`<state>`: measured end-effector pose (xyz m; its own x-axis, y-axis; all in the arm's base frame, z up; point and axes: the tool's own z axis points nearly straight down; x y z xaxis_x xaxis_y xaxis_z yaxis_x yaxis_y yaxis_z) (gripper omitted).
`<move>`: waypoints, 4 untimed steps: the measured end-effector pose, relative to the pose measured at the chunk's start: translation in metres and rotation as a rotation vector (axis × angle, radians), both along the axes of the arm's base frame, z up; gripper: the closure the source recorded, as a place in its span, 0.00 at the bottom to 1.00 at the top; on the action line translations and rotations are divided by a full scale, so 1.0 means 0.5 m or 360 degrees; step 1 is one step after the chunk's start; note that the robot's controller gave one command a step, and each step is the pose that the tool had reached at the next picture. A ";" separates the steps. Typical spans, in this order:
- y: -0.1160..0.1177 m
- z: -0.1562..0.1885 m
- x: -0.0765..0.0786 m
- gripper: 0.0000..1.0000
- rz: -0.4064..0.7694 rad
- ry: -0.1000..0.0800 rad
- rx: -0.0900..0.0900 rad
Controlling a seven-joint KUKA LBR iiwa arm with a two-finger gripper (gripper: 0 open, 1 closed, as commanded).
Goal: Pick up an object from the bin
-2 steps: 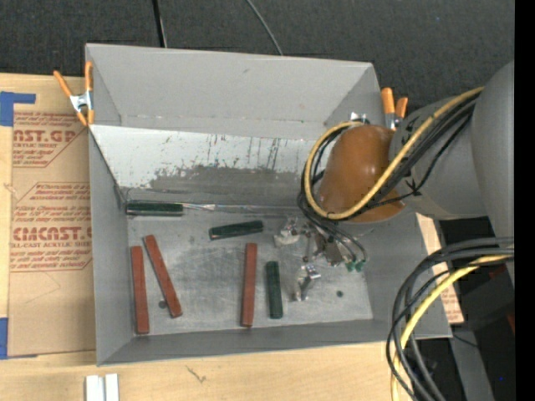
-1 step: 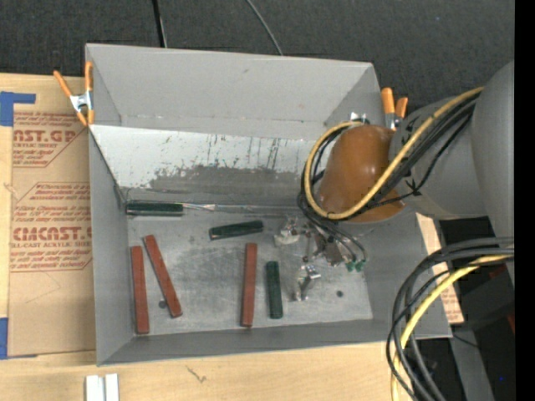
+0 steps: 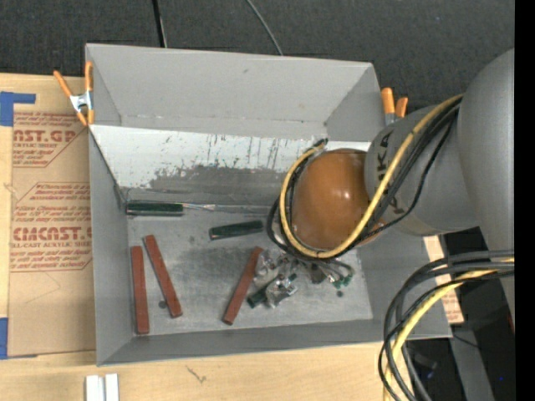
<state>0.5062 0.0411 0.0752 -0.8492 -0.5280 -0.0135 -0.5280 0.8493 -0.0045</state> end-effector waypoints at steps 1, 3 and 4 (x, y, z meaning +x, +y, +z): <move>0.000 0.000 0.000 1.00 0.0001 0.0000 0.0000; 0.010 0.170 0.030 1.00 0.0303 0.0012 -0.0007; 0.027 0.353 -0.014 1.00 0.0417 0.0018 -0.0005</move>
Offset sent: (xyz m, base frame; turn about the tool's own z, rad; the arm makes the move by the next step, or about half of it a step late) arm 0.0426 0.0146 0.2257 -0.0904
